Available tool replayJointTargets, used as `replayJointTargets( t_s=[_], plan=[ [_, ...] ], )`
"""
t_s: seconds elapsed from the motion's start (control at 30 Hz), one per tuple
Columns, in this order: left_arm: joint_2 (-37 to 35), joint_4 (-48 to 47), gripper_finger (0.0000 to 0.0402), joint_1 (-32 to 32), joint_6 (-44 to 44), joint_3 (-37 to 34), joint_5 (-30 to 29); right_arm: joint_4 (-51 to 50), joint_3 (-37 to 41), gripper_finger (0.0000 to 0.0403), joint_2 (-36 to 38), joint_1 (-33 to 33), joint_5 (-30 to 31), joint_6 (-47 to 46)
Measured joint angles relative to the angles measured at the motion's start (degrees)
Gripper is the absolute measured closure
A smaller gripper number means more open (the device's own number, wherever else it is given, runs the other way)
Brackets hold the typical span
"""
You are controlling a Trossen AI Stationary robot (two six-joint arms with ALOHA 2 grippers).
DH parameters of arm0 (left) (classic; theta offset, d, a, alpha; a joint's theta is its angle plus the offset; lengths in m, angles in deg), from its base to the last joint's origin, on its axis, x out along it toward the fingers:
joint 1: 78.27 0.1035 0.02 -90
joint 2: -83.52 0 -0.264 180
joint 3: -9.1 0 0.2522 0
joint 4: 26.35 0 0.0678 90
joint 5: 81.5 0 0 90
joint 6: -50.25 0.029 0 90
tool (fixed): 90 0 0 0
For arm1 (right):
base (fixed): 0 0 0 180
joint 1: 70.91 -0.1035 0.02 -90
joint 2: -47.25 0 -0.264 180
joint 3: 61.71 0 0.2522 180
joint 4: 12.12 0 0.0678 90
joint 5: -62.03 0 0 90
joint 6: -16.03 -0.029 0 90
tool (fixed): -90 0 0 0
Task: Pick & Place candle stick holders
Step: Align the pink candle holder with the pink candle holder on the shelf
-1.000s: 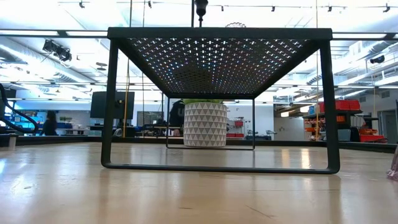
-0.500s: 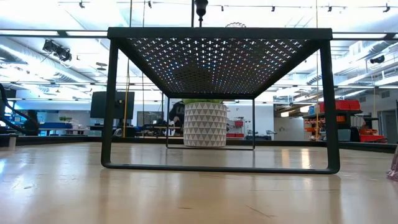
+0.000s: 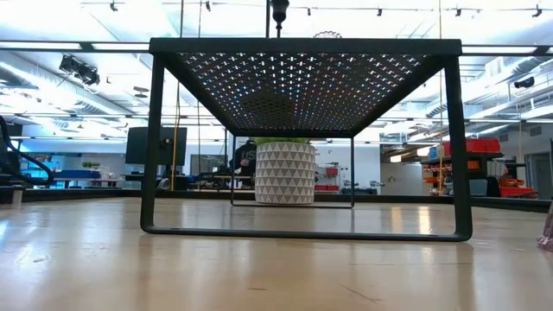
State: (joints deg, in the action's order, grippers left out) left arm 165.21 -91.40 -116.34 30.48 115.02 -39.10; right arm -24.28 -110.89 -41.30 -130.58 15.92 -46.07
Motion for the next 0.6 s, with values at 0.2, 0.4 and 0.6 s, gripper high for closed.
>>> replayJointTargets(
  t_s=[0.2, 0.4, 0.6],
  plan=[
    [0.00, -0.02, 0.0294, 0.00, 0.00, 0.00, 0.00, 3.52, -0.02, 0.0131, -0.14, 2.63, -0.07, 4.44],
    [0.00, -0.08, 0.0294, 0.00, 0.02, 0.00, 0.00, 9.77, -0.02, 0.0133, -2.64, 4.51, -1.34, 9.61],
    [0.00, -1.06, 0.0294, 0.00, 0.00, 0.00, 0.00, 13.88, -0.02, 0.0134, -7.11, 5.61, -1.92, 10.17]
  ],
)
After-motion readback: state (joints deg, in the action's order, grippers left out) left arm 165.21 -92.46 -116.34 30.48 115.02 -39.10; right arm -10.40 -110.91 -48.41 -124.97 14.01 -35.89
